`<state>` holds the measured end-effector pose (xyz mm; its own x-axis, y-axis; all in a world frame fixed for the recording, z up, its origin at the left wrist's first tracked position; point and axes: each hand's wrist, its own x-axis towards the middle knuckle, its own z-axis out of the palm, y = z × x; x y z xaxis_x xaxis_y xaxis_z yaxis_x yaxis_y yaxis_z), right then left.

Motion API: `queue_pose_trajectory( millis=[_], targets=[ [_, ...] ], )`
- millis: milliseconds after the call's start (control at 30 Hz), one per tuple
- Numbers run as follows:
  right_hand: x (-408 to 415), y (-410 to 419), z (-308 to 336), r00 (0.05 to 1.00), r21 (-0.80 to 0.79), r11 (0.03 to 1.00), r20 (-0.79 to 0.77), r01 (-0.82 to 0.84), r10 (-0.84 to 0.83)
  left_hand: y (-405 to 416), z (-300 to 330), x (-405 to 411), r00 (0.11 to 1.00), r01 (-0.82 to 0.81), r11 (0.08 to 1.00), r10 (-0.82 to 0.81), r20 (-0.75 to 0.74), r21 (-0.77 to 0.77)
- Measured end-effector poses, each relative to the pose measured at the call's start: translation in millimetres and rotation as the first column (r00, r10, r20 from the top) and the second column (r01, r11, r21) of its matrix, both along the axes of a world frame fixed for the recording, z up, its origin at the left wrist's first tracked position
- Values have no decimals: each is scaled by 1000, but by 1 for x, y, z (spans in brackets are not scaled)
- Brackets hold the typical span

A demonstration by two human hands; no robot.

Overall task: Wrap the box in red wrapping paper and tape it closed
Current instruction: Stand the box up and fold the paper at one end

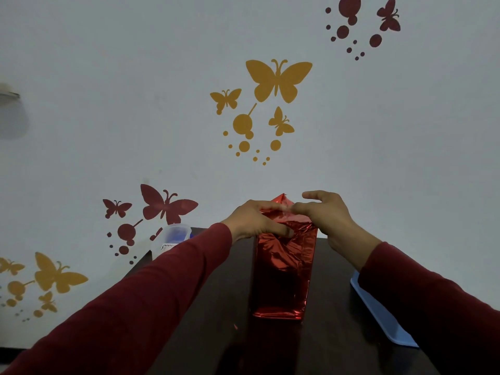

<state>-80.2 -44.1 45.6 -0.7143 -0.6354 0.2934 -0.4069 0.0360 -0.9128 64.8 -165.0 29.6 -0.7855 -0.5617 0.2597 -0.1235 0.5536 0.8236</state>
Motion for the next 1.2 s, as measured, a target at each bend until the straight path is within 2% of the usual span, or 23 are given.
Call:
queue_pose_trajectory(
  millis=[200,367,600,667,700,767,800,867,1000,1200],
  targets=[
    [1,0,0,997,36,998,-67,44,-42,-2,0,-1,1000,-7,1000,7,-3,7],
    [8,0,2,958,100,986,-268,135,-104,-4,-1,-4,1000,-11,1000,11,-1,10],
    [7,-7,16,932,278,939,-349,201,-96,-6,-3,-7,1000,-6,1000,6,14,12],
    [4,-8,20,955,318,932,-287,173,-79,-6,-2,-6,1000,-4,1000,4,11,17],
    [4,-8,22,978,335,933,-200,131,-66,-5,-2,-5,1000,0,1000,0,11,22],
    [5,-11,19,995,326,945,97,-27,-5,-5,-2,-5,1000,-10,999,10,9,30],
    [5,-14,17,966,275,955,256,-114,41,-5,-3,-6,1000,-11,999,11,6,36],
    [9,-17,12,908,196,964,411,-182,88,-3,-3,-6,1000,-9,999,9,3,50],
    [7,-27,7,925,122,980,364,-160,105,-5,-3,-4,1000,2,998,-2,1,62],
    [8,-17,5,906,143,968,403,-205,133,-3,-2,-4,1000,13,997,-12,-12,77]
  ],
)
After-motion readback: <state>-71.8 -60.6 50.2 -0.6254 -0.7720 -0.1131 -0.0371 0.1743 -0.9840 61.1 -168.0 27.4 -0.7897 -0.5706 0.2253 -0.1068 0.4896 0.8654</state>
